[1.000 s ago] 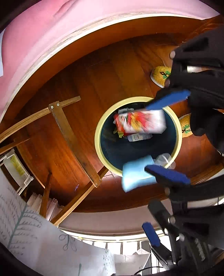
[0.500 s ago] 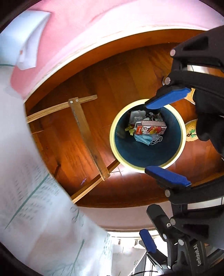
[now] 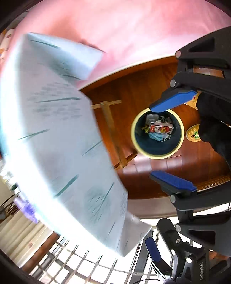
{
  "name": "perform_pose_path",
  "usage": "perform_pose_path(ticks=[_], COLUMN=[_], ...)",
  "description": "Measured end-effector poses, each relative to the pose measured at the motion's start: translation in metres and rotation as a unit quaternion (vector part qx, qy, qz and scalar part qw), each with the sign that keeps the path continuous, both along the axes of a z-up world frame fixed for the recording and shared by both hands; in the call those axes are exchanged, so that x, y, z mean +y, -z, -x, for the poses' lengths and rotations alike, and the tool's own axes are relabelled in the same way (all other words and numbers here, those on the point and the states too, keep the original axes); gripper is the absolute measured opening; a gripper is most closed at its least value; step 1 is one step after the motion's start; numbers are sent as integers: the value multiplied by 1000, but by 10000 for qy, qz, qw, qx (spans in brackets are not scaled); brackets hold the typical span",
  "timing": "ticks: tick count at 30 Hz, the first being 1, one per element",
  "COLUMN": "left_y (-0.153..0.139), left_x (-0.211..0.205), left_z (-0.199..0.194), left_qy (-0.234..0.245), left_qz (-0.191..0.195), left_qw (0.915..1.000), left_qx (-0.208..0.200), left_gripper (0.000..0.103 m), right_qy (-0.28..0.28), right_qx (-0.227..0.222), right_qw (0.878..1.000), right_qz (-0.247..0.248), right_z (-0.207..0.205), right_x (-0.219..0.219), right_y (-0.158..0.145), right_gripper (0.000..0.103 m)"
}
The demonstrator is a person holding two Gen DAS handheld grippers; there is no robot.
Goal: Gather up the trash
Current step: 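Raise both tools back toward the table, then grasp the clear plastic bottle with the left gripper while the right grasps the green crumpled paper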
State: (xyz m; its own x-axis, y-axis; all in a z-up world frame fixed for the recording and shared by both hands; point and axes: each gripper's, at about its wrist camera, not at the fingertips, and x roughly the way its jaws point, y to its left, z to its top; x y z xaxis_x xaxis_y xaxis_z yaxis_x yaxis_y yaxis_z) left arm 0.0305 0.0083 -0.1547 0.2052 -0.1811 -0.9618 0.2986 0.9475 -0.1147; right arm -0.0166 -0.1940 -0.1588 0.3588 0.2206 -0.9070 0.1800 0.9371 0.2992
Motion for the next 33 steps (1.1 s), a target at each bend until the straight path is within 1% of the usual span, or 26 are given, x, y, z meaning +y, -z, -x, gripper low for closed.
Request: perform_pose_path(ticks=[2, 7, 11, 16, 19, 23, 25, 27, 31, 33], left_y=[-30, -96, -144, -191, -207, -220, -224, -226, -223, -219], left_x=[2, 5, 8, 15, 15, 9, 6, -1, -17, -28], left_z=[2, 4, -2, -13, -24, -46, -59, -77, -118, -140], left_qy=[85, 320, 443, 339, 312, 339, 334, 362, 388, 369], left_qz=[64, 96, 79, 155, 245, 372, 430, 496, 641, 599], left_qw=[9999, 9966, 9887, 9784, 9742, 9721, 9717, 9723, 9754, 9762], left_qx=[-135, -754, -1428, -2032, -2223, -2291, -2301, -2255, -2073, -2053], left_gripper=[98, 98, 98, 98, 98, 97, 89, 83, 83, 83], right_qy=[-45, -115, -35, 55, 63, 56, 51, 34, -33, -118], right_qx=[-188, -645, -1072, -1516, -1725, -1953, -1995, -2002, -1982, -1943], right_qw=[9998, 9975, 9934, 9864, 9823, 9762, 9745, 9744, 9748, 9750], right_qz=[66, 260, 410, 627, 722, 945, 1025, 1018, 1027, 1071], right_z=[0, -3, -9, -24, -34, -54, -67, -82, -122, -151], right_x=[-1, 0, 0, 3, 2, -4, -9, -17, -36, -49], right_y=[-32, -100, -140, -179, -201, -224, -230, -232, -228, -221], right_gripper=[69, 69, 69, 69, 69, 69, 69, 69, 69, 69])
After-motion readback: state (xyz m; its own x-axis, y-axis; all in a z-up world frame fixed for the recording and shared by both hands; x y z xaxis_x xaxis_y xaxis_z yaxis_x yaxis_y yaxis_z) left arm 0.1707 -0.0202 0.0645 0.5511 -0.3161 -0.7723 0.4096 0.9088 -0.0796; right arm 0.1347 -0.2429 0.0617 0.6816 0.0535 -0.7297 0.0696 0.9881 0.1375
